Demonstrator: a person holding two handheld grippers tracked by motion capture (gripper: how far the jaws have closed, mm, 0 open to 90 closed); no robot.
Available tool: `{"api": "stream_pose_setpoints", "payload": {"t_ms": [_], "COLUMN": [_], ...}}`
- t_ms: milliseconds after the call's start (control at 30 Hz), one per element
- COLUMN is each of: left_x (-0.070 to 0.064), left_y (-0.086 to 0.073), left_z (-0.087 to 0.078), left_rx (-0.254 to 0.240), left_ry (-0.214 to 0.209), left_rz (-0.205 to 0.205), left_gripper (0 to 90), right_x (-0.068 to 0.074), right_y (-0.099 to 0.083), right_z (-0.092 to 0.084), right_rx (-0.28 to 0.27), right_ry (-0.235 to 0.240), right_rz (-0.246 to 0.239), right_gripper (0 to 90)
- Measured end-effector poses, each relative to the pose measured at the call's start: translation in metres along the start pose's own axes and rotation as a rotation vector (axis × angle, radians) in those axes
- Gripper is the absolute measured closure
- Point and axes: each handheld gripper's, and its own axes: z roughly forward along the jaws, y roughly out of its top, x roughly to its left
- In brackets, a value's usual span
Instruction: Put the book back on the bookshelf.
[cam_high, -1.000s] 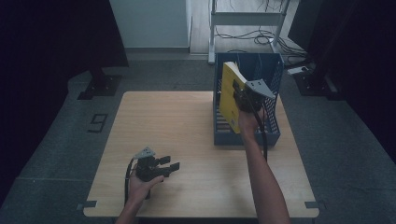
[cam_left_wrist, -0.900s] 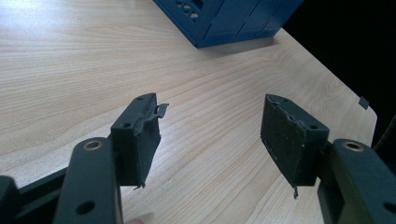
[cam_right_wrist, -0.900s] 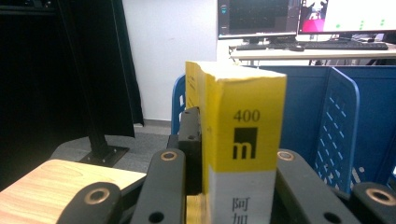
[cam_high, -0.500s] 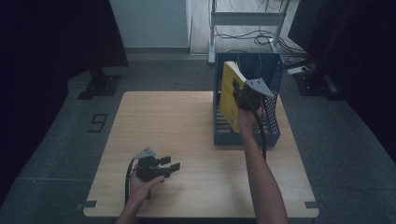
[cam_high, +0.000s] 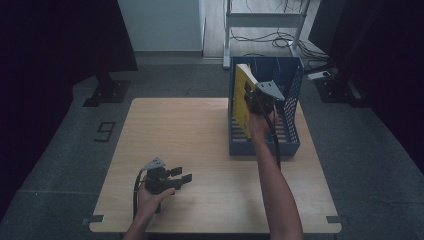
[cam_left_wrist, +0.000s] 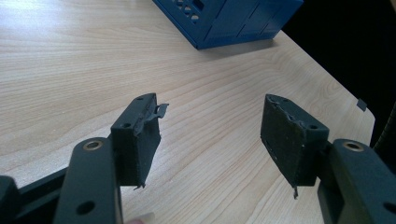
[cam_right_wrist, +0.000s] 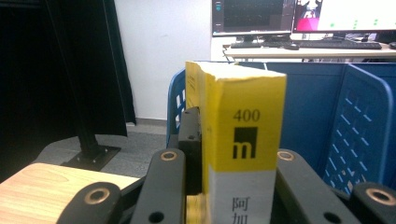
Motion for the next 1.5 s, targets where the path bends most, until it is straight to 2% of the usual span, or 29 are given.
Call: {"api": "stream_pose_setpoints", "payload": {"t_ms": [700, 1000, 1233, 1500], "left_x": [0.002, 0.003, 0.002, 0.003], "left_y": [-0.001, -0.001, -0.002, -0.003], "left_z": [0.0, 0.001, 0.002, 0.002], "left_rx": [0.001, 0.004, 0.013, 0.001], "left_ry": [0.005, 0.007, 0.006, 0.011], "left_rz": [-0.005, -0.008, -0.007, -0.012], "left_gripper": [37.3, 37.4, 37.4, 37.5], "right_x": [0.004, 0.005, 0.005, 0.005], "right_y": [-0.019, -0.034, -0.042, -0.048], "right_z": [0.022, 0.032, 0.035, 0.035], "right_rx": [0.023, 0.035, 0.04, 0.055], "right_ry": [-0.019, -0.027, -0.027, -0.027], "right_rz": [0.001, 0.003, 0.005, -0.003], "right_gripper": [74.3, 74.3, 74.2, 74.3]}}
